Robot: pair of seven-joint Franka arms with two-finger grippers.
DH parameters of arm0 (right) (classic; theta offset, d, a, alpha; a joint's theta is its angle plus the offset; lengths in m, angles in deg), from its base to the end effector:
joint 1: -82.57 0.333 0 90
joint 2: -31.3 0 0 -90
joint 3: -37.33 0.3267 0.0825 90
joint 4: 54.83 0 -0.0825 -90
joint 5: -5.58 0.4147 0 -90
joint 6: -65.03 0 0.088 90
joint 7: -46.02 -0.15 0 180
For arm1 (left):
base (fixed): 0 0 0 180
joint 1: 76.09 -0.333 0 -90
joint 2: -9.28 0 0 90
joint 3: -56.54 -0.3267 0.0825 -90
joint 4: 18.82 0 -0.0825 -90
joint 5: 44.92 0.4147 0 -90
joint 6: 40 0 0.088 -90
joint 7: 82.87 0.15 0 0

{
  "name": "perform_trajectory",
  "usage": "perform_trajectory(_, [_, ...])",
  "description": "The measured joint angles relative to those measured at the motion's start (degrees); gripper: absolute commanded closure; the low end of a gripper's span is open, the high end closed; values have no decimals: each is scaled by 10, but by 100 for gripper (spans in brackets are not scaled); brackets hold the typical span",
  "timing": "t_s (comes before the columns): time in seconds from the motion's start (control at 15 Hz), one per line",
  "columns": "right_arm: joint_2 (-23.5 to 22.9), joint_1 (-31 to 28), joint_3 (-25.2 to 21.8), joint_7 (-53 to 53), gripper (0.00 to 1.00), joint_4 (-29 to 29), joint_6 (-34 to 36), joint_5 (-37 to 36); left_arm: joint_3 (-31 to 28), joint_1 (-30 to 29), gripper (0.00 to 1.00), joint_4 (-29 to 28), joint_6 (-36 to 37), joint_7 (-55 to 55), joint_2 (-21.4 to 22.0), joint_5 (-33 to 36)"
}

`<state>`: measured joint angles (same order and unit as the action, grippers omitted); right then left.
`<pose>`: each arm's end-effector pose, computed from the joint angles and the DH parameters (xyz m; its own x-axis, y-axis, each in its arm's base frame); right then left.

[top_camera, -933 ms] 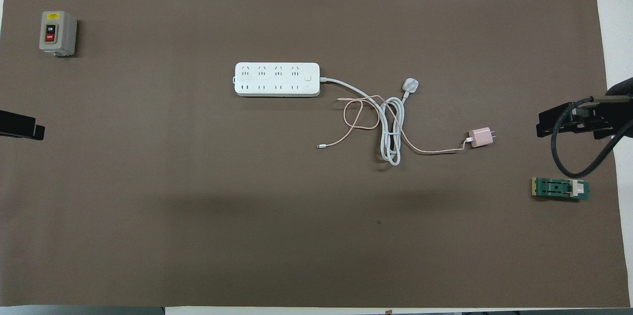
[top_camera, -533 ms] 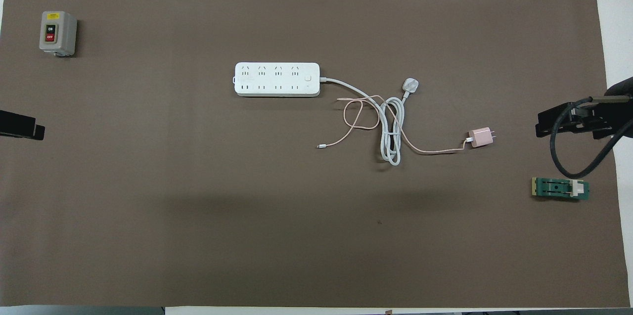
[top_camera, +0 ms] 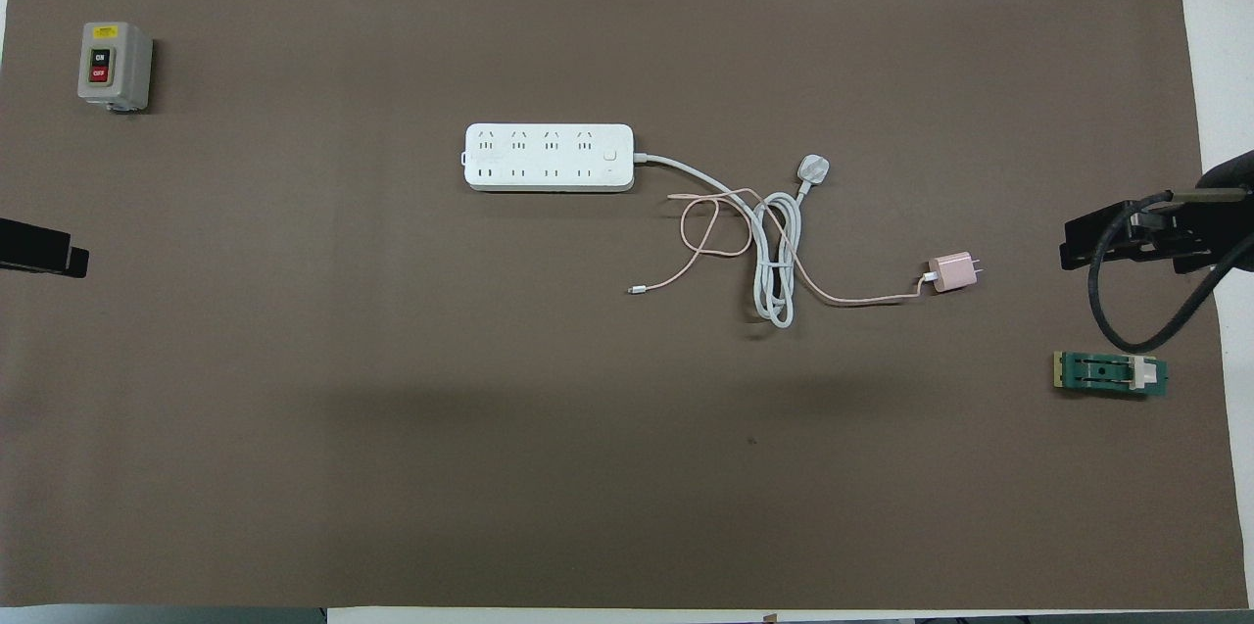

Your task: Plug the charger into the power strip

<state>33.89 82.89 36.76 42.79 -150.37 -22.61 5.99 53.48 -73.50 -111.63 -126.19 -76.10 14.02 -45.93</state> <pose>0.5598 -0.0014 0.5666 0.9939 -0.0603 -0.0928 -0.0608 -0.9981 -0.0024 0.5500 0.0029 0.6090 0.9933 -0.1112 -0.0301 -0.1104 -0.9935 0.0258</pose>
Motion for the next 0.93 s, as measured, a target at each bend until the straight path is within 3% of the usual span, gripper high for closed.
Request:
perform_trajectory(0.33, [-1,0,0,-50,0,-6,-17,0,0,0,0,0,0,0,0,0])
perform_trajectory(0.67, [-8,1,1,-189,0,-20,-17,10,0,0,0,0,0,0,0,0])
perform_trajectory(0.93, [-44,1,1,-329,0,-24,-33,34,-2,0,0,0,5,0,0,0])
